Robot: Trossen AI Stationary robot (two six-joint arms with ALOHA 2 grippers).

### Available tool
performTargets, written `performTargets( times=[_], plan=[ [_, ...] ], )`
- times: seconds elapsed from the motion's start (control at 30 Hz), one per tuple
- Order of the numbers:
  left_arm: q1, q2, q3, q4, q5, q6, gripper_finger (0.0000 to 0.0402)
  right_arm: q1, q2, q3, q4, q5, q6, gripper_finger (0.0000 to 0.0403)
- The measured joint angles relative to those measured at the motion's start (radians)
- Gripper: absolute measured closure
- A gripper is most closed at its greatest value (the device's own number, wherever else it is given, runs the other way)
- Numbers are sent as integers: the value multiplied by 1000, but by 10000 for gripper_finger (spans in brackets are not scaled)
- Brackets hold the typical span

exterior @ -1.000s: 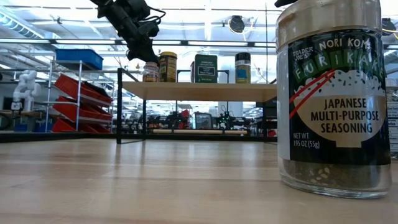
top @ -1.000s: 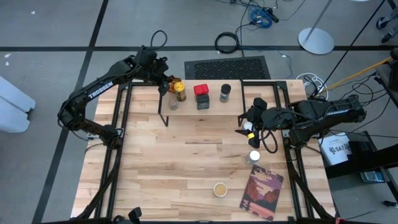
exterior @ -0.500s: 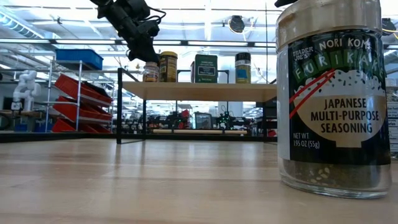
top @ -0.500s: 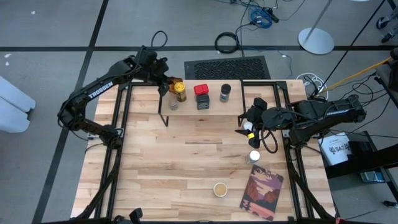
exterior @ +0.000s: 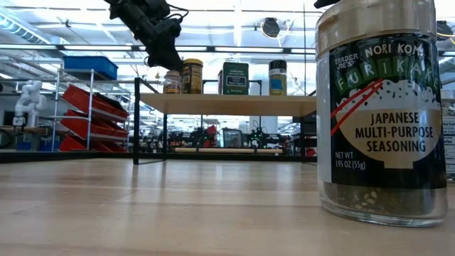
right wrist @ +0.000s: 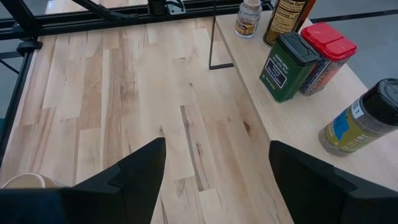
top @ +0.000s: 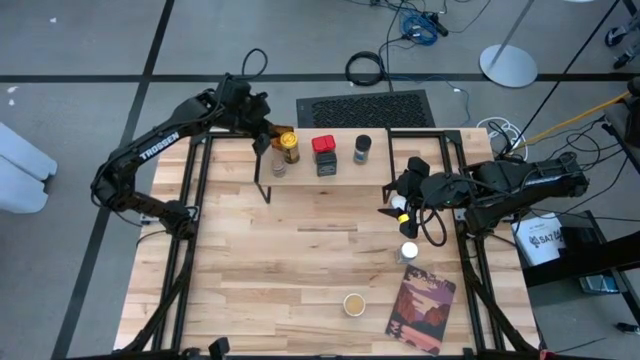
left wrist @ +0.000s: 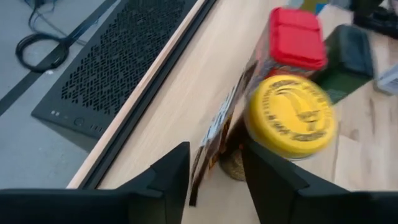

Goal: Shelf spices
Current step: Put the orange seasoning packet on the shelf, then put the white spice bottle on the shelf

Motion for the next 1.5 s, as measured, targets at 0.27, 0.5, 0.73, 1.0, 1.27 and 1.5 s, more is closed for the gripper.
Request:
performTargets(
  times=[0.27, 0.5, 0.73, 1.0, 1.27, 1.5],
  plan=[
    [0, -41, 0, 2, 8, 2, 213, 0, 0, 0, -1, 0, -8, 129],
    [0, -50, 0, 12, -18, 3, 207, 0, 0, 0, -1, 0, -8, 129],
    [0, -50, 0, 47, -49, 19, 207, 0, 0, 0, -2, 0, -8, 129],
    [0, -50, 0, 64, -39, 19, 207, 0, 0, 0, -2, 0, -8, 129],
    [0, -72, 0, 89, -17, 24, 207, 0, 0, 0, -2, 0, -11, 129],
    [0, -100, 1, 108, -15, 21, 207, 0, 0, 0, -2, 0, -11, 129]
  ],
)
